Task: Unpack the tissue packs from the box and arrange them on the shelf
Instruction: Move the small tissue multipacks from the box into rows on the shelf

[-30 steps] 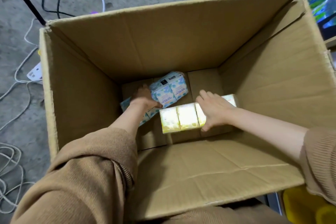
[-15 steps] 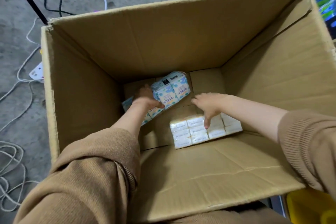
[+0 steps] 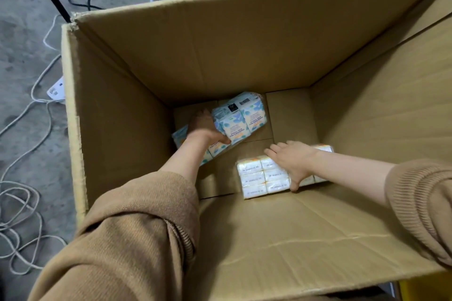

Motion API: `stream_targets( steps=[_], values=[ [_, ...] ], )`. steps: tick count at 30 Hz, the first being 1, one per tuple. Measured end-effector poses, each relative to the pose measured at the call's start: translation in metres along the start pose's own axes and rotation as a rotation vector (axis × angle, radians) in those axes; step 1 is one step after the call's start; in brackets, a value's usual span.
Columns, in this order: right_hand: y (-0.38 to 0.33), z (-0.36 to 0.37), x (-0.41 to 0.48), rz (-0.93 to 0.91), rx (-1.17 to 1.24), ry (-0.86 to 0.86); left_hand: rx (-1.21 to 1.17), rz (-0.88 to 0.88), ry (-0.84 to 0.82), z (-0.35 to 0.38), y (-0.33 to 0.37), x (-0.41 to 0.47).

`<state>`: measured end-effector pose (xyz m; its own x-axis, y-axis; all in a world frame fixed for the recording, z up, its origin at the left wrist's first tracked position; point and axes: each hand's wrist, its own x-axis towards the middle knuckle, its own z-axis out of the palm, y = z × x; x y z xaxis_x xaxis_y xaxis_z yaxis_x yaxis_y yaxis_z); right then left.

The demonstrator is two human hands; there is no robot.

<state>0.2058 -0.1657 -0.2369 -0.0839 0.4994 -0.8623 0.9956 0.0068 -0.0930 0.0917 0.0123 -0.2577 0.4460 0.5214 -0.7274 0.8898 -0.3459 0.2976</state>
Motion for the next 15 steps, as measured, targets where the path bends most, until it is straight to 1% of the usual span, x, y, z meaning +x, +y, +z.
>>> stream_targets(
  steps=[3, 8, 12, 15],
  values=[
    [0.006, -0.006, -0.004, 0.025, 0.132, -0.021, 0.0, 0.001, -0.02, -0.002, -0.001, 0.0],
    [0.03, -0.04, -0.024, 0.113, 0.454, -0.053, -0.011, 0.016, -0.107, -0.018, -0.001, -0.004],
    [0.054, -0.068, -0.065, 0.139, 0.865, -0.099, 0.007, 0.034, -0.205, -0.033, 0.002, -0.014],
    [0.067, -0.085, -0.101, 0.152, 1.128, -0.147, 0.09, 0.033, -0.265, -0.049, 0.008, -0.027]
  ],
)
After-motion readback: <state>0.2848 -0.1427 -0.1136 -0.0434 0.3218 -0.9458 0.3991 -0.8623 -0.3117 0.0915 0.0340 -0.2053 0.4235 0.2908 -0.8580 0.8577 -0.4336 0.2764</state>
